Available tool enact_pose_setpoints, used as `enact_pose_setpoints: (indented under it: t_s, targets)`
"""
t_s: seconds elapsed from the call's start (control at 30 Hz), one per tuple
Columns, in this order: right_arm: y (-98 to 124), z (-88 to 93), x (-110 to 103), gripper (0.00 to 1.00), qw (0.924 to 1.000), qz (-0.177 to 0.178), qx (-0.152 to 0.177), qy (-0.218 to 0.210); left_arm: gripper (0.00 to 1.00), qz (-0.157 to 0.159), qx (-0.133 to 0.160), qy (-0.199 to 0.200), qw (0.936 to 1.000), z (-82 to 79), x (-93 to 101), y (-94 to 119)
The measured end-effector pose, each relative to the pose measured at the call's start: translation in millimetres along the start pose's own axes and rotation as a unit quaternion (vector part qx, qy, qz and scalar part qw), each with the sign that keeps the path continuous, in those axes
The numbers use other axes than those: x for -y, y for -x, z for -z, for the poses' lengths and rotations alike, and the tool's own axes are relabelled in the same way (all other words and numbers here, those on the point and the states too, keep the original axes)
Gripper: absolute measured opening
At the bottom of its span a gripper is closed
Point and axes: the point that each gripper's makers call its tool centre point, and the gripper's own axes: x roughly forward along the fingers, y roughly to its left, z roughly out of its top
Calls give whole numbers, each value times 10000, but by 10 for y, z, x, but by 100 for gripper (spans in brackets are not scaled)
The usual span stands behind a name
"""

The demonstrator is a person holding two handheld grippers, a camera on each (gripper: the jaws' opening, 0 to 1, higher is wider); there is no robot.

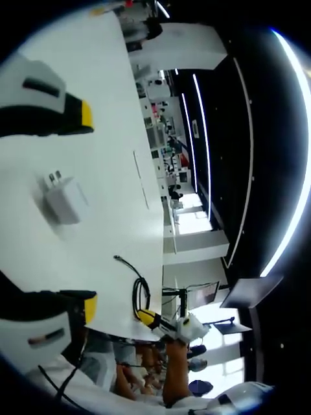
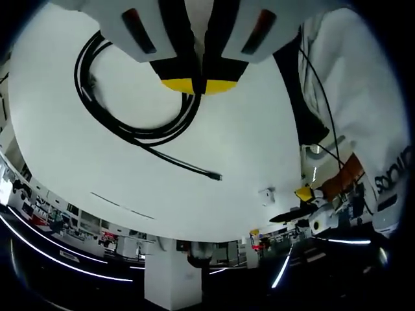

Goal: Plug the desk Type‑C cable into the charger adapter.

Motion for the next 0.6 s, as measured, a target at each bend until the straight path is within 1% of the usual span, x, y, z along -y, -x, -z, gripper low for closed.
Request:
enact_pose_setpoints:
  t_s: [0.27,0.6]
  targets:
    - [14,13,-185,1,10000,-93,22,15,100,24,-21,-8,10000,14,13,-7]
    - [34,14,-350,1,9999,-154,61,1,100,16,-39,-18,10000,20,36,-8]
